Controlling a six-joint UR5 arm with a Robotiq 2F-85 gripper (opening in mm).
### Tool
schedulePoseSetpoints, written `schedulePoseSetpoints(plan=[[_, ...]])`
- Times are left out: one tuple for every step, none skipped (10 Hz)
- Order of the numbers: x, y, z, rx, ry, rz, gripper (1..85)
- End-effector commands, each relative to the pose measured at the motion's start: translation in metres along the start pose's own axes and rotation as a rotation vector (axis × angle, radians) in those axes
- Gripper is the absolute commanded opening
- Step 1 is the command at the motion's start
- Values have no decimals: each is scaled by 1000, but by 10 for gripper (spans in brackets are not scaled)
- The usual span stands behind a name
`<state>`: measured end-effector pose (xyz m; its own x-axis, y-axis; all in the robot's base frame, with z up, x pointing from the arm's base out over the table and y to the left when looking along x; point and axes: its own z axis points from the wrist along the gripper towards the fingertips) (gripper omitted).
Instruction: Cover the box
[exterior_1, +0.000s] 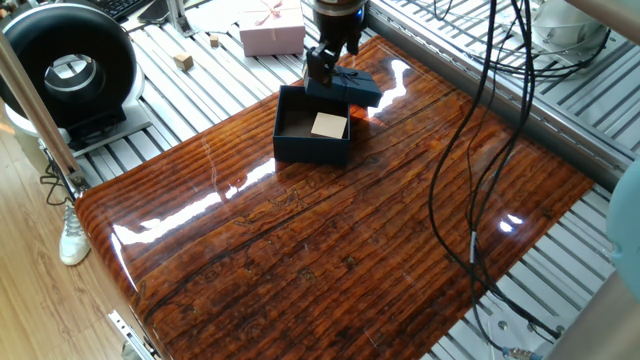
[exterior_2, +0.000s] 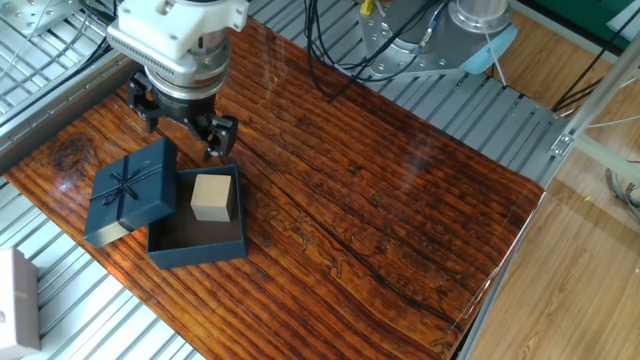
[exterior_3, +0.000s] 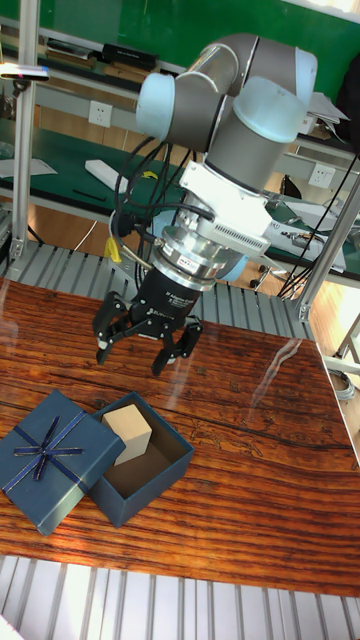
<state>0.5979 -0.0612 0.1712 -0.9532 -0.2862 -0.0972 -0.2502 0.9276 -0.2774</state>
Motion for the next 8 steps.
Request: schedulePoseSetpoints(plan=[[-11, 3, 5, 1, -38, -3, 803], [-15, 5, 7, -7, -55, 2, 803], [-18, 7, 9, -12, -67, 4, 800], [-21, 8, 12, -10, -81, 4, 797], [-23, 9, 15, -10, -90, 2, 797], [-22, 10, 17, -11, -86, 3, 787], [-18, 7, 17, -5, -70, 7, 780], [-17, 5, 20, 5, -67, 14, 767]])
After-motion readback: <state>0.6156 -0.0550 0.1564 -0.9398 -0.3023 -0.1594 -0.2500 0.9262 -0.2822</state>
